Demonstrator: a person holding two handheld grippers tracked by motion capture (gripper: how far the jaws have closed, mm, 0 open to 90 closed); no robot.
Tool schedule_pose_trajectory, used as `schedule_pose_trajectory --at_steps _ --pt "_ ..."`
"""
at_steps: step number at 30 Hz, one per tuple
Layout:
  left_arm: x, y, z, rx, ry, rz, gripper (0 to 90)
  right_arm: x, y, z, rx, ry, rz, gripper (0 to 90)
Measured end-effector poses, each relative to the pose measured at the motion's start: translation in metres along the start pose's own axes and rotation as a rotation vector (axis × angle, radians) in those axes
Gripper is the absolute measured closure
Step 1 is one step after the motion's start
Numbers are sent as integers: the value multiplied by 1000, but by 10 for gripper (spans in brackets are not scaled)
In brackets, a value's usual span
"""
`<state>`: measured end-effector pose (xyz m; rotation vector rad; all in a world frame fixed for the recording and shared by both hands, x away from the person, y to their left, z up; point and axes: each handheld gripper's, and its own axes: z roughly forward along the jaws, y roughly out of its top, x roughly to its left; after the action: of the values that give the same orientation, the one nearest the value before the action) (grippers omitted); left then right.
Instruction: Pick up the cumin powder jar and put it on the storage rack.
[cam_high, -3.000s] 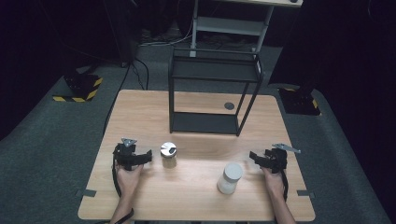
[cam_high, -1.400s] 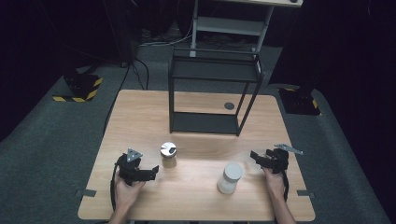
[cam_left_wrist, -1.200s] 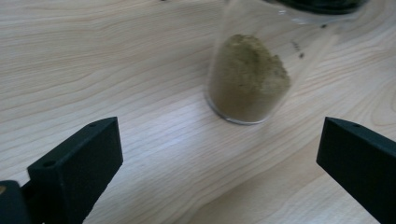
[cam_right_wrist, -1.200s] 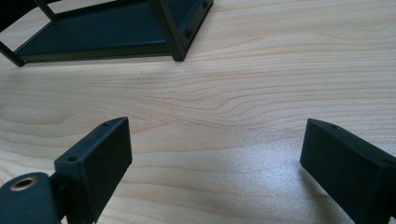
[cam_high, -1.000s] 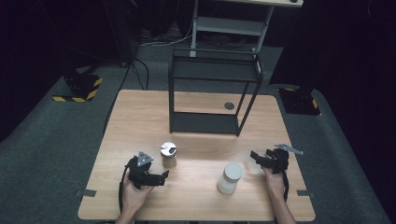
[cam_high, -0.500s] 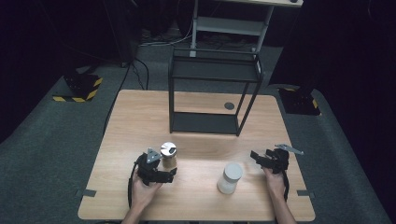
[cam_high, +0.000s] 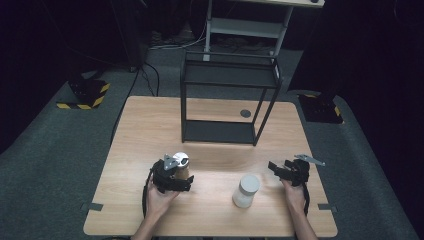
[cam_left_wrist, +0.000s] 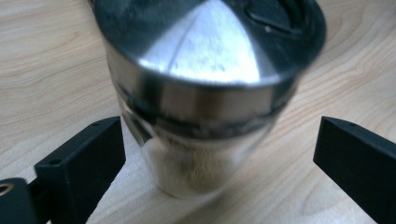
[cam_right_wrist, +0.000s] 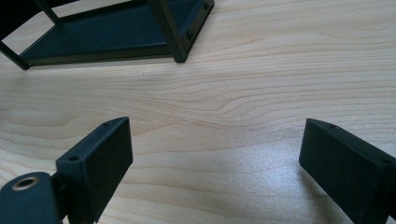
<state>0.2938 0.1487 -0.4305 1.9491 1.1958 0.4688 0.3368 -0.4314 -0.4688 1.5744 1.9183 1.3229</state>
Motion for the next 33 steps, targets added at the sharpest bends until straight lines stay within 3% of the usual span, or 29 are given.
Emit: schedule_pose_trajectory --at_steps 6,22,28,29,33 --pt "-1 4 5 -14 3 -5 40 -2 0 0 1 5 8 84" --pt "-8 15 23 10 51 -9 114 -3 -1 0 -4 5 19 86" --pt "-10 14 27 14 68 -19 151 -2 -1 -1 -6 4 19 86" --pt "-12 11 30 -6 77 -33 157 -2 -1 -1 -6 4 20 86" --pt "-17 9 31 -10 101 -25 199 -3 -1 -1 -8 6 22 86"
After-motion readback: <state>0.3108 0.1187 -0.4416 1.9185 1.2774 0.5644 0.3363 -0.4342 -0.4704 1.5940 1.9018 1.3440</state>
